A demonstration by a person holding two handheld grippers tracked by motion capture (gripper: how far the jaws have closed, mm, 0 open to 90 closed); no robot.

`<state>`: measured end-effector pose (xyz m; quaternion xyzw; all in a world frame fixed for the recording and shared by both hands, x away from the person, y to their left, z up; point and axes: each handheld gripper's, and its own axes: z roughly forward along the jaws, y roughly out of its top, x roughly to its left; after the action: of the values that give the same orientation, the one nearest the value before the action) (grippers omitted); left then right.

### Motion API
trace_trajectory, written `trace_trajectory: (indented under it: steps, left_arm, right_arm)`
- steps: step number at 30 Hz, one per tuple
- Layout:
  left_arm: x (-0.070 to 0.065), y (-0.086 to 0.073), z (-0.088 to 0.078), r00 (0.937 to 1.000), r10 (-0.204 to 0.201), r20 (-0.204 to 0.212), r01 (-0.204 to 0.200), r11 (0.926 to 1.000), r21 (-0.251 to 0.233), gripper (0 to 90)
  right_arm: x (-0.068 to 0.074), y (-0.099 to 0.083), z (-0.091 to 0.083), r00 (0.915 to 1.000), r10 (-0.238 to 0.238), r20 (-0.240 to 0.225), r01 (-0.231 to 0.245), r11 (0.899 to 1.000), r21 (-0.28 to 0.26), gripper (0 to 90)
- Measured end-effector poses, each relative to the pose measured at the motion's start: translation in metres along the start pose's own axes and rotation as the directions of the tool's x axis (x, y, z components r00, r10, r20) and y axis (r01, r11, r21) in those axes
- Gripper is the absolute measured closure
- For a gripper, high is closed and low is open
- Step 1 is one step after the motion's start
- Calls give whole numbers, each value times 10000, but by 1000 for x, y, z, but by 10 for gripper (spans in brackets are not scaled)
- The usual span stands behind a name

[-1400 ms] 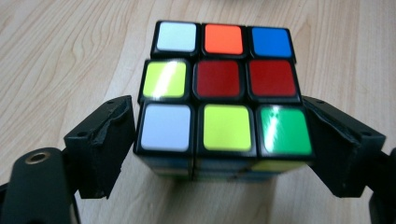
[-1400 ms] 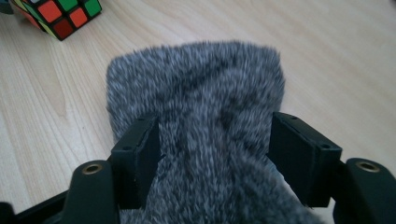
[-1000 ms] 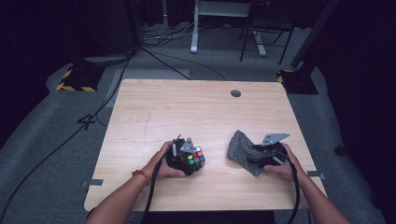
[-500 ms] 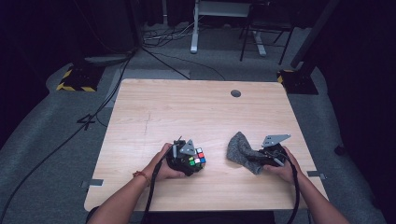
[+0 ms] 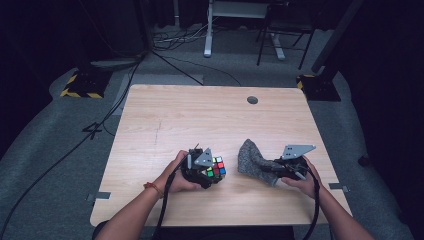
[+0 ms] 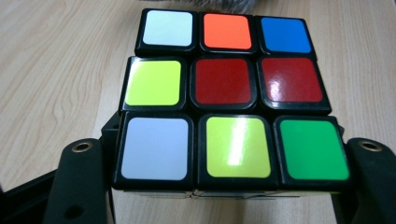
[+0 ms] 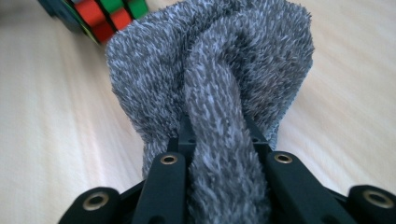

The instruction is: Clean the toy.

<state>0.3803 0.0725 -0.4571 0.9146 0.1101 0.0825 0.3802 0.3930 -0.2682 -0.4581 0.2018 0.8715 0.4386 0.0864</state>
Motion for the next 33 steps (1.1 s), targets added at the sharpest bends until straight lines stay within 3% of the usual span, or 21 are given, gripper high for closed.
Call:
trace_trajectory:
  steps: [3, 7, 14, 23, 27, 33]
  left_arm:
    - [-2, 7, 1, 9994, 315, 148, -316, 9995, 7, 327]
    - [-6, 16, 5, 9982, 445, 397, -442, 9990, -74, 327]
    - [-12, 27, 8, 9955, 695, 639, -668, 9969, -424, 327]
    - [-12, 31, -1, 9965, 634, 548, -578, 9935, -977, 327]
    - [-11, 29, -2, 9970, 590, 510, -541, 9942, -933, 327]
    - [-11, 28, -4, 9978, 564, 359, -523, 9930, -1064, 327]
  right_arm:
    - [10, 11, -4, 9994, -308, -159, 300, 9985, -453, 765]
    - [23, 25, -3, 9966, -680, -472, 637, 9942, -861, 765]
    - [38, 39, 5, 9918, -842, -963, 713, 9889, -1304, 758]
    - [49, 41, 19, 9869, -1135, -1151, 1035, 9906, -891, 754]
    - [51, 40, 25, 9853, -1202, -1212, 1122, 9912, -709, 756]
    - [55, 31, 32, 9821, -1384, -1280, 1396, 9902, 8, 757]
